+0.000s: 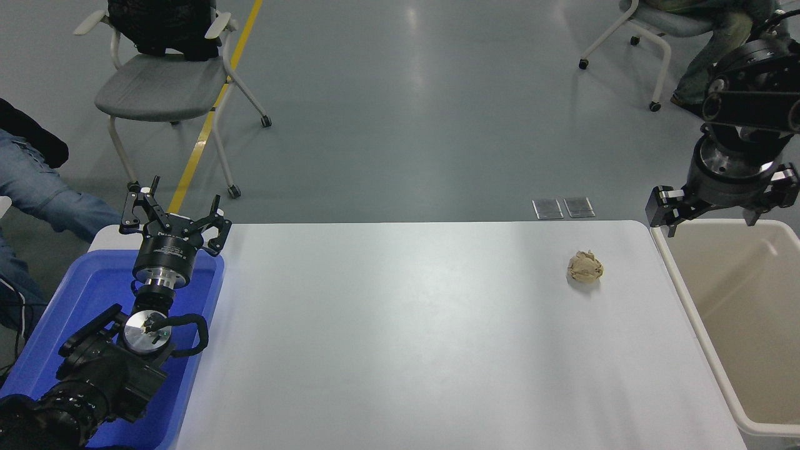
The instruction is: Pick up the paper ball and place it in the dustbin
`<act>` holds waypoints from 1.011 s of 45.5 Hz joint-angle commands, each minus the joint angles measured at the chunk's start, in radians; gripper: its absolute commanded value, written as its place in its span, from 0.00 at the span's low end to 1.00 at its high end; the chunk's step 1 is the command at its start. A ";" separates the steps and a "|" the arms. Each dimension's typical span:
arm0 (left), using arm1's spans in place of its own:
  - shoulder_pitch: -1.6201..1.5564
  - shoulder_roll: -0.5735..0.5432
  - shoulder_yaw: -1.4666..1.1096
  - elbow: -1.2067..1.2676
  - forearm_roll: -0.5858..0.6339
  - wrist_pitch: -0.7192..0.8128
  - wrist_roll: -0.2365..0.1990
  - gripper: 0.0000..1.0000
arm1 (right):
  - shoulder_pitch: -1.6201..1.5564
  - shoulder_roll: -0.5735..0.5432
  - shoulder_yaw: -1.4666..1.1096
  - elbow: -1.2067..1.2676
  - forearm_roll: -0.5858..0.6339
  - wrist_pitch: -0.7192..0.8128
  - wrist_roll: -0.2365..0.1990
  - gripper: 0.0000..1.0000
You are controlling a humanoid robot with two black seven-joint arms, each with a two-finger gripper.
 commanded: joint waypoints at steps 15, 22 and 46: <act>0.000 0.000 0.000 0.000 0.000 0.002 -0.001 0.99 | 0.003 0.000 0.003 0.000 0.000 0.000 0.000 1.00; 0.000 0.000 0.000 0.000 0.000 0.002 -0.001 0.99 | 0.014 0.001 0.008 0.000 0.000 0.000 0.000 1.00; 0.000 0.000 0.000 0.000 0.000 0.002 -0.001 0.99 | -0.005 0.000 0.116 -0.003 0.082 0.000 0.005 1.00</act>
